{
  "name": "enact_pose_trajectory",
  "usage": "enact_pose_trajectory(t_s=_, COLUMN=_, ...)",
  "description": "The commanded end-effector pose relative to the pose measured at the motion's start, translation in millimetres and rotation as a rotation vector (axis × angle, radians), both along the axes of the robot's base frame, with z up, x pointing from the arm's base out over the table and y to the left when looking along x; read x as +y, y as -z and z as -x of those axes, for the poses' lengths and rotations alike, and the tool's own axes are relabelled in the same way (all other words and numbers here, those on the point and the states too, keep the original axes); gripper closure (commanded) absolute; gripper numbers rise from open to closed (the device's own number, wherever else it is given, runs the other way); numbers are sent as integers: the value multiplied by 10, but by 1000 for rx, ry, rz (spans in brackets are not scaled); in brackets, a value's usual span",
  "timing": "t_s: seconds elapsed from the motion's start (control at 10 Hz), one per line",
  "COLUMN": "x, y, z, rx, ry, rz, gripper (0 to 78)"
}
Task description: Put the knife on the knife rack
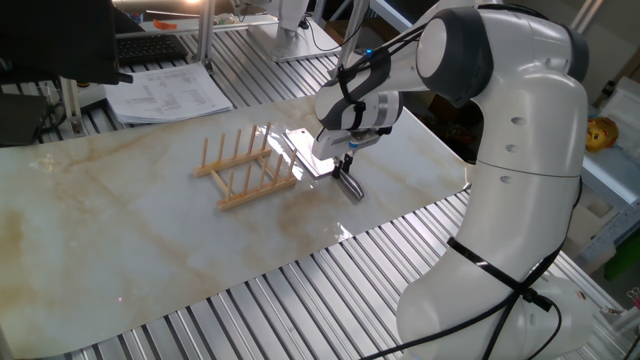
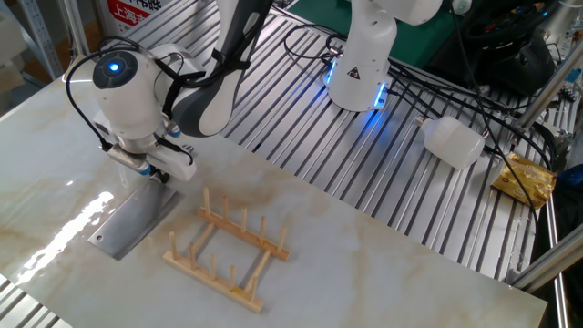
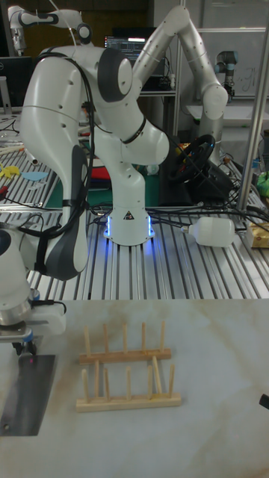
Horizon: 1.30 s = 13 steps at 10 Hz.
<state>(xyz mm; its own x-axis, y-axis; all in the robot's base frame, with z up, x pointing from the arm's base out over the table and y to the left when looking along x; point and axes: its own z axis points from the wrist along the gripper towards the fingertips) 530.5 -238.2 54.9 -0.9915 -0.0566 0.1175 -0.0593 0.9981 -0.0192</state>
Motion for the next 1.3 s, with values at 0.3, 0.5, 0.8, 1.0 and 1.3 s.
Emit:
enact_pose_trajectory(t_s=0.3, x=-7, y=-14, z=-8, rx=-1, ry=-5, rz=0, gripper=764)
enact_pose_trajectory(t_s=0.5, x=39, y=-110, z=16, rx=-30, ry=22, rz=7, gripper=764)
enact_pose_trajectory(t_s=0.8, x=48, y=-266, z=17, rx=-49, ry=32, rz=17, gripper=764)
enact_pose_trajectory(t_s=1.0, x=43, y=-310, z=1, rx=-57, ry=37, rz=27, gripper=764)
enact_pose_trajectory(t_s=1.3, x=64, y=-455, z=-21, rx=-79, ry=46, rz=79, gripper=764)
